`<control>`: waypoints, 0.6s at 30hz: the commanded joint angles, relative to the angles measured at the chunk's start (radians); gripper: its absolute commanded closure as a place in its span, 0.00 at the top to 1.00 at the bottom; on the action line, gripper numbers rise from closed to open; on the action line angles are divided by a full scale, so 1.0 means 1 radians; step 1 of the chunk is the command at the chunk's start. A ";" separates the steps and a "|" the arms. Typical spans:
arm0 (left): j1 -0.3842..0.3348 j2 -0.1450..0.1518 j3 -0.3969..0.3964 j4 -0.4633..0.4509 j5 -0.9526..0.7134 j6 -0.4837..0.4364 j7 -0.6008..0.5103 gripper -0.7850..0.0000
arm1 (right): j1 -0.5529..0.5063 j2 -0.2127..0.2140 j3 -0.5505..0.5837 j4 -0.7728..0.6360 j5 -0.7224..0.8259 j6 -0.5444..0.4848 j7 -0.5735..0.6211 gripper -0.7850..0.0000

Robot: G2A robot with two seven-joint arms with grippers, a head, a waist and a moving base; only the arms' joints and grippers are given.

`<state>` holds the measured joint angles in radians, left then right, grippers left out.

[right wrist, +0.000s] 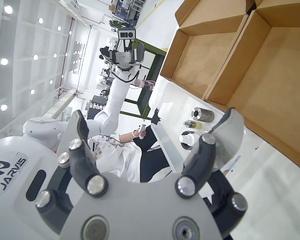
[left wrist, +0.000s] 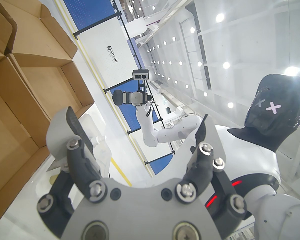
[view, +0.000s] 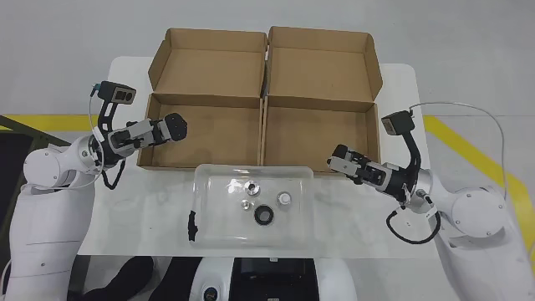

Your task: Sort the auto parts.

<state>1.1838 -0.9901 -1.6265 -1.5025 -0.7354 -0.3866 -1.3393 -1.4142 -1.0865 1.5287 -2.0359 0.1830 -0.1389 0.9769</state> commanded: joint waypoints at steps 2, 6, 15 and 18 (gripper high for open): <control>0.000 0.000 0.000 0.000 0.000 0.000 0.000 1.00 | 0.000 0.000 0.000 0.000 0.000 0.000 0.000 1.00; 0.000 0.000 0.000 0.000 0.000 0.000 0.000 1.00 | 0.000 0.000 0.000 0.000 0.000 0.000 0.000 1.00; 0.000 0.000 0.000 0.000 0.000 0.000 0.000 1.00 | 0.008 0.002 -0.022 -0.023 -0.048 -0.021 0.019 1.00; 0.000 0.000 0.000 0.000 0.000 0.000 0.000 1.00 | 0.028 0.006 -0.056 -0.026 -0.120 -0.033 0.054 1.00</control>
<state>1.1838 -0.9901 -1.6265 -1.5025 -0.7354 -0.3866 -1.3393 -1.3918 -1.0815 1.4826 -2.0622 0.0830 -0.1707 1.0203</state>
